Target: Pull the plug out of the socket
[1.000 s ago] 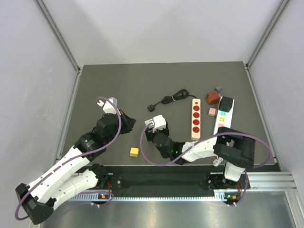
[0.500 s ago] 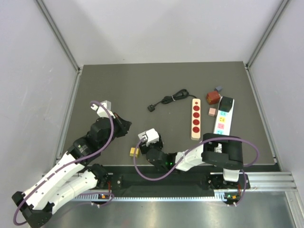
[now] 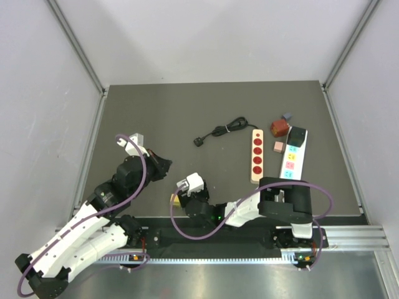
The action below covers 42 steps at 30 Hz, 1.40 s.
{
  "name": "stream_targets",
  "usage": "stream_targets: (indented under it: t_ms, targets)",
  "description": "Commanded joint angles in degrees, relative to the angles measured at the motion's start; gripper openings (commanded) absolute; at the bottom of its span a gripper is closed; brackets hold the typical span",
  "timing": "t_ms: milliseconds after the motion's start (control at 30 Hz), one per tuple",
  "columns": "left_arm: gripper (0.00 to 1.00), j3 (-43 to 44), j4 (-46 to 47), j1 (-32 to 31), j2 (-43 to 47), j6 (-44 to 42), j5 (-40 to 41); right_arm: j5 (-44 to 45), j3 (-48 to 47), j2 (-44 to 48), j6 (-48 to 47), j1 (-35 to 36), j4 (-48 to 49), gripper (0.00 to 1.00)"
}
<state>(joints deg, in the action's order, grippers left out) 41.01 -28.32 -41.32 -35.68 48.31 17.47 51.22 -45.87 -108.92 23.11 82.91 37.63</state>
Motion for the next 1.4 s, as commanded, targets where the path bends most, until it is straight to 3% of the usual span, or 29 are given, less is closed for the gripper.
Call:
stream_targets:
  t_ms: [0,67,100,133,167,200,300,400,533,667,833,900,1033,1233,1367]
  targets:
    - [0.00,-0.4,0.4,0.3,1.2,0.6,0.4,-0.1,-2.0,0.8,3.8,1.6,-1.8,0.30]
    - [0.00,-0.6,0.5,0.3,1.2,0.5,0.4,-0.1,-2.0,1.2,4.0,1.8,-2.6,0.38]
    - [0.00,-0.6,0.5,0.3,1.1,0.5,0.3,0.1,-2.0,1.3,4.0,1.7,-2.9,0.50]
    - [0.00,-0.8,0.5,0.3,1.1,0.5,0.3,0.5,-1.9,1.5,4.0,1.7,-3.1,0.55]
    - [0.00,-0.8,0.8,0.3,1.1,0.5,0.2,0.8,-1.9,2.0,4.0,1.7,-3.3,0.74]
    - [0.00,-0.8,1.0,0.3,1.1,0.6,-0.1,1.2,-1.9,2.1,4.0,1.7,-3.4,0.81]
    - [0.00,-0.7,1.2,0.3,0.8,0.5,-0.2,1.4,-2.1,3.3,2.6,1.7,-4.3,0.93]
    - [0.00,-0.3,1.1,0.3,0.6,0.2,-0.1,2.0,-2.6,5.9,2.4,1.7,-7.6,0.99]
    - [0.00,0.1,1.3,0.3,0.2,-0.1,0.5,3.4,0.1,12.1,1.3,1.7,-8.6,1.00]
    - [0.00,0.1,2.4,0.3,-0.7,-0.4,0.5,6.6,-0.1,20.3,2.2,0.2,-17.2,1.00]
    - [0.00,-0.3,6.3,0.3,-4.9,-0.8,-3.2,7.4,-2.3,28.3,6.3,-5.7,-35.0,1.00]
    - [0.00,-0.5,9.9,0.3,-7.3,-1.1,-7.6,6.9,-4.2,32.1,12.1,-11.8,-47.2,1.00]
    - [0.00,0.1,16.9,0.3,-17.9,-1.3,-16.4,1.2,-5.5,38.4,15.6,-25.1,-58.3,1.00]
    - [0.00,1.8,37.4,0.1,-36.0,2.8,-36.4,-13.6,-7.7,45.5,10.5,-53.8,-63.6,1.00]
    - [0.00,9.1,45.5,-2.0,-50.8,5.9,-46.1,-21.9,-11.2,43.1,7.8,-65.2,-65.5,1.00]
